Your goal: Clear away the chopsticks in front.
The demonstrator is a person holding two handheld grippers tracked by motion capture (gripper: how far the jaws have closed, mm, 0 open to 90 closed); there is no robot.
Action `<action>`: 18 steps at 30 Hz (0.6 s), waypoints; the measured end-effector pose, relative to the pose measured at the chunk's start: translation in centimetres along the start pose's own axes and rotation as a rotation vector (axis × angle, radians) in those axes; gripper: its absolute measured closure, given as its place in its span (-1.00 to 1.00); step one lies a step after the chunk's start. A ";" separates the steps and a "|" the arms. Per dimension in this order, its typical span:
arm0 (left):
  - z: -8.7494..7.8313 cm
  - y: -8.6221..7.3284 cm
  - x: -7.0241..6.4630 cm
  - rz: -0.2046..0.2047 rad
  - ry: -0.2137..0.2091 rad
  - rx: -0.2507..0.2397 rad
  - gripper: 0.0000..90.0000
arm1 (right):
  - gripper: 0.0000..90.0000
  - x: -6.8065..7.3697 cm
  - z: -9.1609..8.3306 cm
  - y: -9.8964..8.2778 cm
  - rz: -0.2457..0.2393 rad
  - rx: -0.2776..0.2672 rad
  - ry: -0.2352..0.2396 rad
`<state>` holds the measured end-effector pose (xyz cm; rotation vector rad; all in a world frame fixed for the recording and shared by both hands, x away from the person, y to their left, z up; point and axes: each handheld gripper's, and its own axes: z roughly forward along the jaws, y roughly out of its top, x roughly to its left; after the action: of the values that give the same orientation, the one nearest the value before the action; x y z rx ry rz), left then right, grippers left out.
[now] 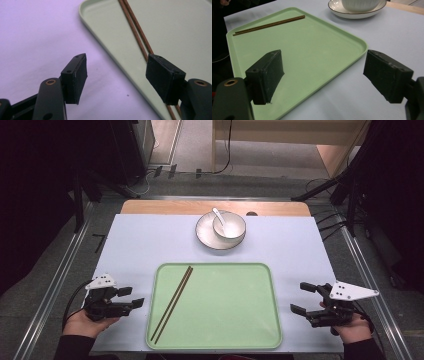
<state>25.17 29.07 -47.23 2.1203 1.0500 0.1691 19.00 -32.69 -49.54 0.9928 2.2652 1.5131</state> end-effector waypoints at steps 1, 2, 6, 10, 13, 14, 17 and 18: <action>0.0 0.0 0.0 0.000 0.000 0.000 -0.25 | -0.63 0.0 0.0 0.0 0.000 0.000 0.000; -0.3 -0.3 0.3 0.005 0.008 -0.023 -0.25 | -0.63 0.0 0.0 0.0 0.001 0.002 0.001; -0.9 -0.9 0.8 0.024 0.030 -0.051 -0.25 | -0.63 0.0 0.0 0.0 0.000 0.000 -0.002; -1.2 -1.2 1.2 0.012 0.039 -0.051 -0.26 | -0.63 0.0 0.0 0.0 0.002 0.001 0.000; -1.3 -1.5 1.5 -0.010 0.035 -0.050 -0.26 | -0.63 0.0 0.0 0.0 0.002 0.004 0.002; -1.3 -1.6 1.5 -0.007 0.037 -0.049 -0.26 | -0.63 0.0 0.1 0.0 0.002 0.005 0.002; -1.2 -1.6 1.5 -0.010 0.033 -0.047 -0.26 | -0.63 0.0 0.1 0.0 0.001 0.005 0.004; -1.2 -1.6 1.4 -0.012 0.031 -0.045 -0.26 | -0.63 0.0 0.1 0.0 0.001 0.005 0.004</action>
<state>24.63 31.39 -47.73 2.0767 1.0666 0.2183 19.04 -32.66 -49.57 0.9929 2.2723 1.5116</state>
